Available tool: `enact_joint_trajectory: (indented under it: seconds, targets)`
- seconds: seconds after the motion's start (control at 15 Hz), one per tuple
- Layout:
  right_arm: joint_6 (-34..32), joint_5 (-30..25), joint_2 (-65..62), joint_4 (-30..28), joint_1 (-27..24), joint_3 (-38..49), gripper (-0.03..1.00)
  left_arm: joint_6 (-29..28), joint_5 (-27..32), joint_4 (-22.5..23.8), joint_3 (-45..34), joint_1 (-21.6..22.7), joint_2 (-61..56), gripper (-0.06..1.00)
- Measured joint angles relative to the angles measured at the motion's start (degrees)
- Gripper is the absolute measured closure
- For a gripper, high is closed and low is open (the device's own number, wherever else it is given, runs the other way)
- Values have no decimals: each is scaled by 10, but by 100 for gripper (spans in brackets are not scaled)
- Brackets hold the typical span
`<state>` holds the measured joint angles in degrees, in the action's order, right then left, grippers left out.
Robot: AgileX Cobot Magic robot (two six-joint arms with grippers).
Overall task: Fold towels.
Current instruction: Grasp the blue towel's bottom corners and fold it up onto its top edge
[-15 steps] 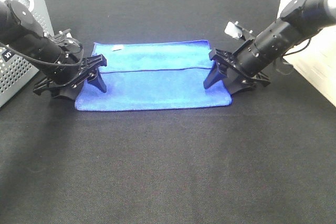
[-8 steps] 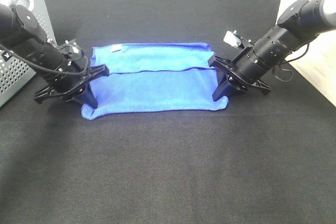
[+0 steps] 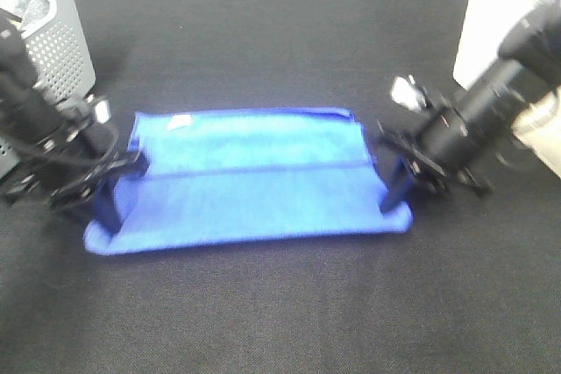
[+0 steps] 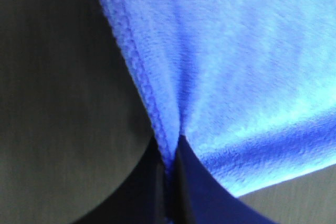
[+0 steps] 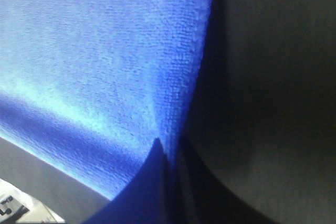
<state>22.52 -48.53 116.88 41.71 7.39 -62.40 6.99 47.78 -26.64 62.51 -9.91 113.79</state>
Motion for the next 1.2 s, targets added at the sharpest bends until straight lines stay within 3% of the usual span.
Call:
enact_joint_trajectory:
  seconds: [0.2,0.4,0.67,1.0,1.2]
  targets:
    - [26,28,-33,3,0,56,97,0,-44,-3,-57,0,-45,94]
    - [30,41,-36,4,0,36,97,-2,-88,-2,-53,0,-64,94]
    - [33,43,-5,2,0,-73,97,-26,-155,2,-6,0,-61,94]
    - [30,22,90,-5,0,-234,97,-53,-163,38,128,0,26,94]
    - [29,22,117,-6,0,-262,97,-58,-164,43,151,0,58,94]
